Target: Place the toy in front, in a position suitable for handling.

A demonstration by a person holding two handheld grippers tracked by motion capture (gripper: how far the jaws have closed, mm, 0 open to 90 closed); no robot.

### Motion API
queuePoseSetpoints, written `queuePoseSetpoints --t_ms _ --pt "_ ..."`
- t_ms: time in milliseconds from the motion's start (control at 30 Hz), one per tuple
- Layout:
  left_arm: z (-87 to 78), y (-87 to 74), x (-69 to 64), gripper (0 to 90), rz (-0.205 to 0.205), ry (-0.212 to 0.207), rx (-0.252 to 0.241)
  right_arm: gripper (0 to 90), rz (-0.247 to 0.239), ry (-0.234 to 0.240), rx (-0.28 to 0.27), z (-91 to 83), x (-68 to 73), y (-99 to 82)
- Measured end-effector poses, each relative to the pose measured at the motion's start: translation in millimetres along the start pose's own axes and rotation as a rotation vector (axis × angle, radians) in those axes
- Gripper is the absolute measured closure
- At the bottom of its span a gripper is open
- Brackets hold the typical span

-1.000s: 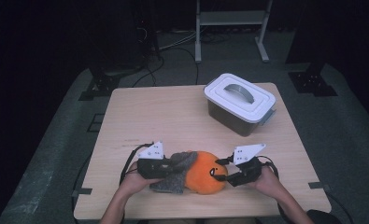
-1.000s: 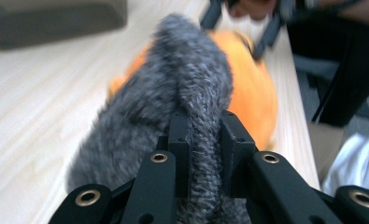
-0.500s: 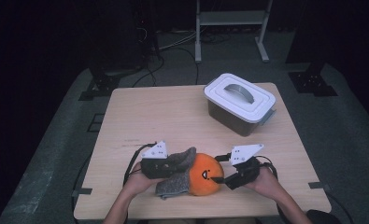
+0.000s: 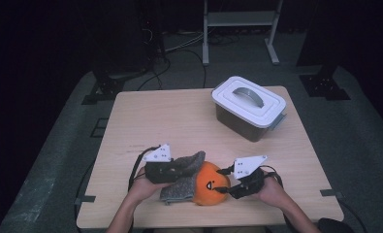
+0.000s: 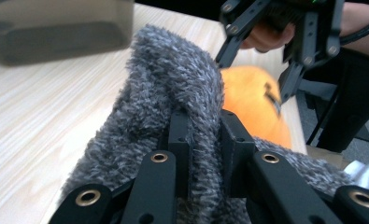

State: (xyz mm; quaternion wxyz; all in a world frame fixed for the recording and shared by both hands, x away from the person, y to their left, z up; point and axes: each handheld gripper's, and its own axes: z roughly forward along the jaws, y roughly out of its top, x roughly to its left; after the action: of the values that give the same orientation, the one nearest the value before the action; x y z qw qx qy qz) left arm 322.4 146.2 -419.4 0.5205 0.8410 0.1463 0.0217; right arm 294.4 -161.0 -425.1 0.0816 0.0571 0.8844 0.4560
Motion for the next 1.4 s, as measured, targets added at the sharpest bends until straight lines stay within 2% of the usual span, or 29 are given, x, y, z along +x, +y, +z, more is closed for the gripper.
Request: queuePoseSetpoints --t_ms 133,233,300,333,367,400,433,500,567,600,667,700,733,767,800,867,900,933,967,1000,1033,1100,1133,1200,1233,1267,1300,1333,1400 --pt "-6.1 -9.1 6.6 77.3 -0.013 0.048 0.051 45.5 -0.008 0.001 0.019 -5.3 -2.2 -3.8" --pt "-7.7 -11.7 9.9 77.4 -0.030 0.059 0.052 45.5 -0.008 0.003 0.021 -6.9 -3.6 -5.8" --pt "-8.4 -11.6 11.1 77.4 -0.043 0.052 0.040 45.5 0.001 0.008 0.020 -7.0 -5.1 -6.3" --pt "-8.0 -7.4 8.9 77.4 -0.033 0.046 0.020 45.4 -0.003 0.010 0.019 -6.5 -5.1 -5.7" --pt "-8.0 -7.4 8.9 77.4 -0.033 0.046 0.020 45.4 -0.003 0.010 0.019 -6.5 -5.1 -5.7" --pt "-6.6 -1.0 4.0 77.3 -0.011 0.022 -0.008 45.3 -0.014 0.009 0.017 -5.4 -4.1 -4.2" --pt "-6.6 -1.0 4.0 77.3 -0.011 0.022 -0.008 45.3 -0.014 0.009 0.017 -5.4 -4.1 -4.2" --pt "-2.7 4.6 -0.9 77.3 0.008 -0.004 -0.021 44.6 -0.023 0.007 0.013 -3.8 -3.0 -2.1" --pt "0.6 5.5 -3.2 77.3 0.011 -0.013 -0.010 41.9 -0.027 -0.001 0.019 -2.7 -2.8 -0.4" --pt "0.7 4.3 -2.7 77.4 0.011 -0.009 0.015 34.9 -0.013 -0.015 0.023 -3.7 -4.7 -0.7" --pt "-0.7 2.2 -1.3 77.4 0.005 -0.008 0.031 31.2 0.031 -0.021 0.012 -7.6 -8.4 -1.5" --pt "-0.7 2.2 -1.3 77.4 0.005 -0.008 0.031 31.2 0.031 -0.021 0.012 -7.6 -8.4 -1.5" --pt "-2.8 -2.0 1.1 77.4 -0.001 0.001 0.051 30.6 0.057 -0.022 -0.003 -11.2 -10.9 -2.9" --pt "-2.8 -2.0 1.1 77.4 -0.001 0.001 0.051 30.6 0.057 -0.022 -0.003 -11.2 -10.9 -2.9" --pt "-5.5 -5.0 3.8 77.4 -0.016 -0.003 0.052 29.4 0.075 -0.024 -0.011 -12.7 -12.6 -4.7" --pt "-6.2 -5.2 4.5 77.4 -0.017 -0.008 0.051 28.3 0.112 -0.020 -0.018 -10.7 -14.6 -6.3" --pt "-6.2 -5.2 4.5 77.3 -0.017 -0.008 0.051 28.3 0.112 -0.020 -0.018 -10.7 -14.6 -6.3" --pt "-5.8 -2.6 3.2 77.3 -0.013 -0.006 0.049 35.0 0.163 0.014 -0.014 -5.3 -17.1 -7.1" --pt "-5.8 -2.6 3.2 77.4 -0.013 -0.006 0.049 35.0 0.163 0.014 -0.014 -5.3 -17.1 -7.1" --pt "-6.8 4.1 -0.9 77.4 0.008 -0.001 0.042 47.2 0.160 0.016 -0.015 -4.2 -16.3 -6.6" --pt "-8.0 8.2 -3.6 77.4 0.021 -0.002 0.033 50.9 0.139 0.006 -0.008 -6.7 -15.2 -3.7" --pt "-9.1 12.7 -7.3 77.4 0.038 -0.006 0.022 53.3 0.113 0.002 -0.016 -11.6 -12.7 2.8" --pt "-9.0 20.2 -13.6 77.4 0.054 -0.024 -0.011 53.8 0.103 -0.002 -0.021 -12.4 -10.8 5.5" --pt "-3.9 25.9 -19.3 77.4 0.080 -0.042 -0.002 54.1 0.040 -0.018 -0.002 -11.1 -4.4 12.5" --pt "-3.9 25.9 -19.3 77.4 0.080 -0.042 -0.002 54.1 0.040 -0.018 -0.002 -11.1 -4.4 12.5" --pt "1.5 24.8 -20.6 77.4 0.082 -0.042 0.015 55.3 0.013 -0.026 0.010 -9.1 -0.4 15.3" --pt "1.5 24.8 -20.6 77.4 0.082 -0.042 0.015 55.7 0.007 -0.027 0.017 -9.1 0.0 15.4" --pt "2.5 19.4 -16.2 77.8 0.061 -0.039 0.023 56.2 0.002 -0.029 0.022 -9.9 -1.0 14.5" --pt "0.7 15.2 -11.9 77.9 0.048 -0.030 0.029 56.8 0.018 -0.027 0.021 -12.2 -3.3 12.0"
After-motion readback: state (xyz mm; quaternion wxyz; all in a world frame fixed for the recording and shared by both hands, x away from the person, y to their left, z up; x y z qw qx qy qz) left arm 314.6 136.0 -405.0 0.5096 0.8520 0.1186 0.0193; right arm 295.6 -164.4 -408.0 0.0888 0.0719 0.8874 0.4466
